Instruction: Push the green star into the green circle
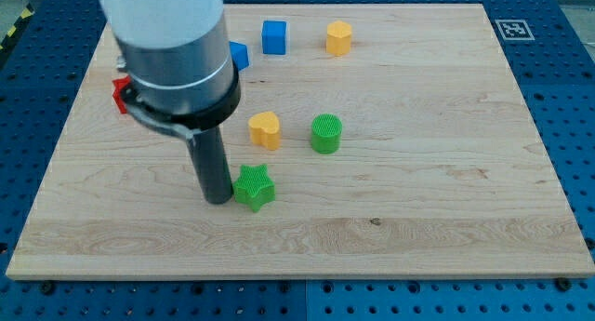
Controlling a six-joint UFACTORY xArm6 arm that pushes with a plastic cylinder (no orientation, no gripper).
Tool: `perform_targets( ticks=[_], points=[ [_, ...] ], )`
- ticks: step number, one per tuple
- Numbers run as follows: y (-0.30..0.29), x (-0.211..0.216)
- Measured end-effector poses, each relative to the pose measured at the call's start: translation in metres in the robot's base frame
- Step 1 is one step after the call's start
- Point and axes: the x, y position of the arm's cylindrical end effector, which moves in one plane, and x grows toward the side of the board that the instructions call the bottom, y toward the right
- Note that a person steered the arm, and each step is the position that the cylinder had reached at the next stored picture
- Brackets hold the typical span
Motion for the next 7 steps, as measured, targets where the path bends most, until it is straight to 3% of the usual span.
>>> perform_targets(
  ticks=[1,4,6,7],
  points=[
    [0.0,0.004],
    [0.082,0.002],
    [0.084,-0.006],
    [0.084,-0.033]
  ],
)
